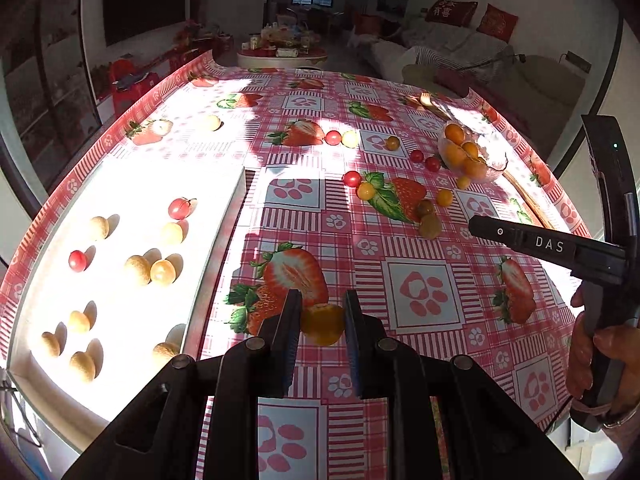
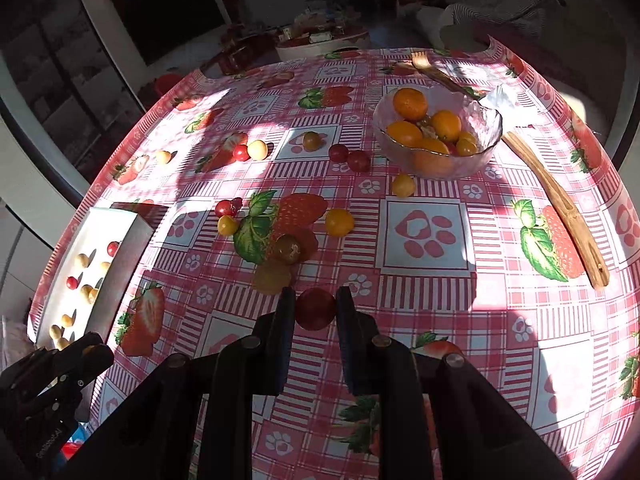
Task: Organize fruits
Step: 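Carry the yellow and red cherry tomatoes over the white tray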
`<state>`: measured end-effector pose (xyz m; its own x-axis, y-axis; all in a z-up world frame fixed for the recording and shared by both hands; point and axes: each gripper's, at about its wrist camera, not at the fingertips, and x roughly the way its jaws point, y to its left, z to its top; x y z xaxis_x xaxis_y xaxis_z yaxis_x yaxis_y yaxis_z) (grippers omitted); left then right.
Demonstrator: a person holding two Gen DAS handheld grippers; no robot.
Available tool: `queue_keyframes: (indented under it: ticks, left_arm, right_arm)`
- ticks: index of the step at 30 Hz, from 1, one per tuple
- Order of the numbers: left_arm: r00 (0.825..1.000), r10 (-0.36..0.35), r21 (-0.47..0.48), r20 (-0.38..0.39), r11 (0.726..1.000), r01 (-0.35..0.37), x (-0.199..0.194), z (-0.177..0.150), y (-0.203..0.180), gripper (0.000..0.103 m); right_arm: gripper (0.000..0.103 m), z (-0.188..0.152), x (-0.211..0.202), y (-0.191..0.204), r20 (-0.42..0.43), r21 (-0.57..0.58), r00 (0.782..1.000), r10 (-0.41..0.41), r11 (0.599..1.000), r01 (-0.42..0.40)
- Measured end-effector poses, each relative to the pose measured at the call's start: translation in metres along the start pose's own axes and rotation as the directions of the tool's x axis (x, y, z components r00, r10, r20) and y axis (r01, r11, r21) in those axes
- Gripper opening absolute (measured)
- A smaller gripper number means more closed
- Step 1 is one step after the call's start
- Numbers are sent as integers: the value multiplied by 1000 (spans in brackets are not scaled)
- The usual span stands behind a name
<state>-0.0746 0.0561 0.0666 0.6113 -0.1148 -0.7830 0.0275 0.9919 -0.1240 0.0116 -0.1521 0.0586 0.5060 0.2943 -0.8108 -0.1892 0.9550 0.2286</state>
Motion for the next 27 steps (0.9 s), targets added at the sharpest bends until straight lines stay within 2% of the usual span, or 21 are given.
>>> queue_keyframes:
  ticks: [7,14,20,27]
  left_arm:
    - [998,53,-41,30,998,-52,-17,-2,44,22]
    - [989,140,-92,44,986,-136,-24,2,102,22]
    - [980,197,-125,17,973,-194,-9,11,145,22]
    - [972,228,-135,-52,963,-233,22,15,168,22]
  right_arm:
    - [23,5,4,47,-27,-72,998,49,996,-51]
    - [23,15,13,104,-67,-155,990,121,979,-130]
    - [23,30,31,155,-113,-203,979,172,960,-192]
    - [23,44,65,203,-177,-262,967,184,938,-226]
